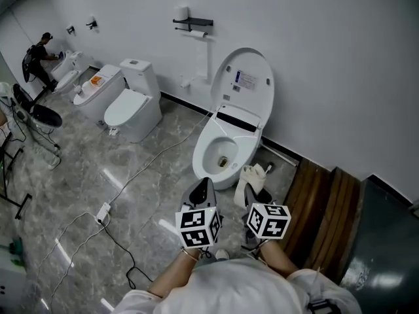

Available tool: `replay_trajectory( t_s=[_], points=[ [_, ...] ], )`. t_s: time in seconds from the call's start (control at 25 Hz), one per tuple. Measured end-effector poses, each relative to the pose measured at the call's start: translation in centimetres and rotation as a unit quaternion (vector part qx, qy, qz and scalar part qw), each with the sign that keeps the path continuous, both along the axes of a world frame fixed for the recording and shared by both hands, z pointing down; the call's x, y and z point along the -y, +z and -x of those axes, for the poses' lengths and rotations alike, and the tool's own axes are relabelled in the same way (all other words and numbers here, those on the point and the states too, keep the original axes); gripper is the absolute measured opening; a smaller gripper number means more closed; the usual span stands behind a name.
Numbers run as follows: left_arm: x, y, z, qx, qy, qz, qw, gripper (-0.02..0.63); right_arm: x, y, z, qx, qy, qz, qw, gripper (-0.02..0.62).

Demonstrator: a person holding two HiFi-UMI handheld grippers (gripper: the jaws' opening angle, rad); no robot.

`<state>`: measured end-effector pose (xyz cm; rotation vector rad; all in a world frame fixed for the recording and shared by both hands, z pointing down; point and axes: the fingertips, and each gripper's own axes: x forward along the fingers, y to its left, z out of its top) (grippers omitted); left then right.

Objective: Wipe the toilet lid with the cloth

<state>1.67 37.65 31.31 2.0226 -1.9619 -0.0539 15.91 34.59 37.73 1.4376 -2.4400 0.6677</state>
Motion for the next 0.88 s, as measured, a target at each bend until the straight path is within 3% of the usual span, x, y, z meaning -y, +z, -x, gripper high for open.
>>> replay_trajectory(
  t_s=[0.24, 0.56, 0.88],
  points=[
    [3.7, 0.4, 1.0, -0.003, 0.005, 0.007, 1.0, 0.012, 3.1, 0.8, 0.3, 0.0, 0.013, 0.016, 1.0, 0.095],
    [11.2, 1.0, 2.5, -0.003, 0.044, 0.003, 0.999, 0.012, 9.1, 2.5, 1.4, 0.002, 0.055, 0.029, 0.998, 0.095],
    [20.4, -0.9, 5.6, 0.008, 0.075, -0.004, 0.9971, 0.012, 17.3, -0.3, 5.4, -0.004, 0.072, 0.002, 0.997, 0.095]
  ],
)
